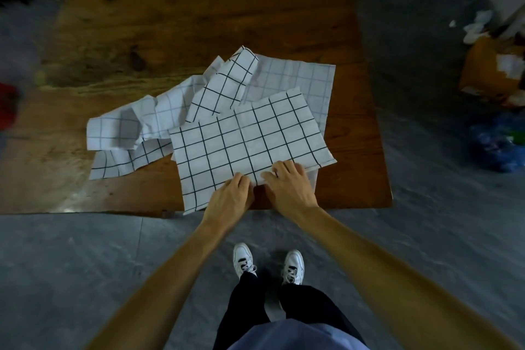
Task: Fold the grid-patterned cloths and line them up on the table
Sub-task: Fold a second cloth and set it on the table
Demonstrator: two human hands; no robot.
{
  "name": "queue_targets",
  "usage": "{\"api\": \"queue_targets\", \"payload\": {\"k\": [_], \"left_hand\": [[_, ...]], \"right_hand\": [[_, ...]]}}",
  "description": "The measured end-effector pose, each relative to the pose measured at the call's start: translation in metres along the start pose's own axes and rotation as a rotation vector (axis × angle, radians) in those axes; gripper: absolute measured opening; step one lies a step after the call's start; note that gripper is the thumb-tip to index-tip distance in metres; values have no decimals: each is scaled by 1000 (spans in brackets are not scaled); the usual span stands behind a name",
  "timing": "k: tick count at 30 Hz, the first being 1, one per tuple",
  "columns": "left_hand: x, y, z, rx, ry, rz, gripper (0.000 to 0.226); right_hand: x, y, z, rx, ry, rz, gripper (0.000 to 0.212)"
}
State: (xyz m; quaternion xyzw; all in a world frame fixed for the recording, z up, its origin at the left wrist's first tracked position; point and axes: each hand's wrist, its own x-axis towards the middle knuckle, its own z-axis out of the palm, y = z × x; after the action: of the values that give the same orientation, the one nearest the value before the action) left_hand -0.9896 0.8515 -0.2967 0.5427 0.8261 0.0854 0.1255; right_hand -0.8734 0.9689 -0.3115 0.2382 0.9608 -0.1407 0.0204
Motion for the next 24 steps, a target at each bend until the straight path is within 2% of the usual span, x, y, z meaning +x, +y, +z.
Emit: {"api": "queue_targets", "payload": {"k": [5,8,13,15,16,18,21,24], "left_hand": [[-5,6,5,22,-37,-86,31],[-3,13,-2,43,-48,-185,27],[6,33,-29,-80,0,-284,25],[7,47,-43,-130,21,-246,21],[6,54,-50,-152,32,-207,25],[4,64,-68,-258,120,-166,28],[13,66,-103,-333,272,-135,14],[32,63,-133,-228,322,-35,36]], "right_hand": [[10,-8,-3,11,14,-13,27],[8,-7,-10,39,101,0,26],[5,-6,-39,146,186,42,29],[7,-5,-57,196,269,68,26],[7,-3,-67,239,317,73,24],[7,3,-91,327,381,42,22],[9,14,-131,463,342,40,24],[15,22,-166,561,305,73,34]]}}
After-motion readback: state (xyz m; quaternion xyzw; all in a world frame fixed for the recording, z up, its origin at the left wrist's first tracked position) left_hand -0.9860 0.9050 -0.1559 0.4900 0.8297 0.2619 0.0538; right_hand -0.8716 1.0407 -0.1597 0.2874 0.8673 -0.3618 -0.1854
